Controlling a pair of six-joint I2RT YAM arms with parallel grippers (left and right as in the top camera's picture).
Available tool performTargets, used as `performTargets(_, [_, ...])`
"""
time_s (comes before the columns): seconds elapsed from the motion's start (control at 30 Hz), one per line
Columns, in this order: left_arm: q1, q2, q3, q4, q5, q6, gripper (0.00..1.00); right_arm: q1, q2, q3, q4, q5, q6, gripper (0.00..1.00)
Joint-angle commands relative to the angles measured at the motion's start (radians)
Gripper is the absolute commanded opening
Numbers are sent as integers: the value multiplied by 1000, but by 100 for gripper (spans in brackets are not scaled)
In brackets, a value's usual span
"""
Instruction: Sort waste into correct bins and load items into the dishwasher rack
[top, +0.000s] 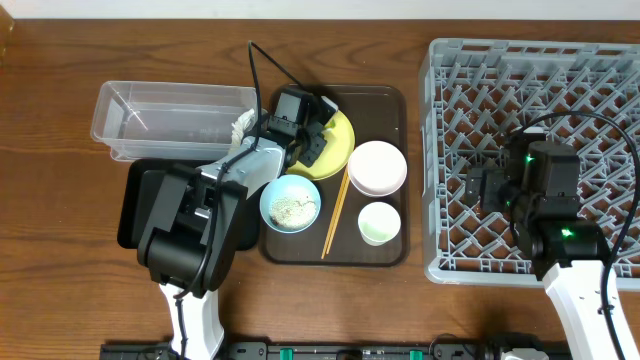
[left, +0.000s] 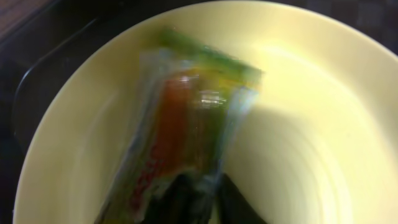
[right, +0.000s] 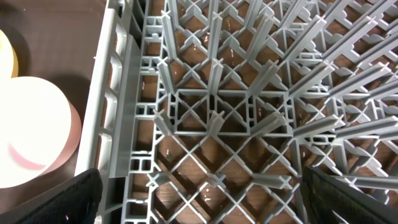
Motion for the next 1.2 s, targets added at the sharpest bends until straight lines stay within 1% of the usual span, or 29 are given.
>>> performTargets(0.0, [1, -12, 3, -19, -19, -35, 7, -8, 0, 21, -2, -3, 10, 99])
performTargets(0.1, [1, -55, 3, -22, -19, -67, 6, -8, 0, 21, -2, -3, 10, 99])
performTargets(0.27, [1, -161, 3, -42, -20, -71, 6, -8, 0, 21, -2, -3, 10, 99])
performTargets(0.4, [9, -267, 3, -76, -21, -126, 6, -8, 0, 21, -6, -3, 10, 99])
performTargets(0.53, [55, -360, 3, -105, -21, -247, 6, -8, 0, 21, -8, -3, 10, 99])
performTargets(0.67, [135, -418, 3, -135, -21, -361, 6, -8, 0, 21, -8, -3, 10, 99])
performTargets(0.7, [156, -421, 3, -140, -25, -375, 6, -8, 0, 21, -8, -3, 10, 99])
performTargets(0.8, [223, -418, 3, -171, -86, -475, 6, -8, 0, 21, -8, -3, 10, 99])
performTargets(0.93, [310, -401, 3, -191, -110, -675, 6, -8, 0, 21, -7, -3, 10, 99])
performTargets(1.03, [349, -382, 3, -190, -111, -792, 7, -8, 0, 21, -8, -3, 10, 99])
performTargets(1.17, [373, -350, 3, -188, -117, -877, 7, -8, 0, 21, -8, -3, 10, 99])
